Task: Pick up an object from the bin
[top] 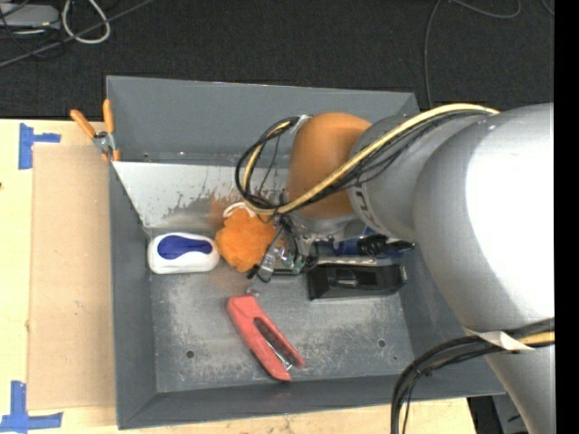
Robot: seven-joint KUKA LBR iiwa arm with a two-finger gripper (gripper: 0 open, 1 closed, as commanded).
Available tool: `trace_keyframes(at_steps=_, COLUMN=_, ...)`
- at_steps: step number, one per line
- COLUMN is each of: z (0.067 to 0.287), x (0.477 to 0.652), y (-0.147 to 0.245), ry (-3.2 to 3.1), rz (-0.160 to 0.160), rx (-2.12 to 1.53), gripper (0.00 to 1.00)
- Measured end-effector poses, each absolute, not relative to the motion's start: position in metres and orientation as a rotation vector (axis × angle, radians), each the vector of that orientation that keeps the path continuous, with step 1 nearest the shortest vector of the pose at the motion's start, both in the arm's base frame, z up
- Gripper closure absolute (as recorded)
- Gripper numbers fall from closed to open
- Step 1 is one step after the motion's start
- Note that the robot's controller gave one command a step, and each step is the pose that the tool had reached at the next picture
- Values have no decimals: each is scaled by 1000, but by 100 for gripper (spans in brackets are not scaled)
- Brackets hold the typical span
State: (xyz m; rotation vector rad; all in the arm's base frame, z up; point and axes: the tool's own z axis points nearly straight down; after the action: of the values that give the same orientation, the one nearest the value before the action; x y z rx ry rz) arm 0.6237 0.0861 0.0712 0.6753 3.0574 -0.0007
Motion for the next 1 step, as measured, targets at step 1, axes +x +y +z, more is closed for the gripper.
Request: trace_keyframes(at_steps=1, z=73, x=623, y=88, ry=3056, rz=7, rx=698, gripper=100)
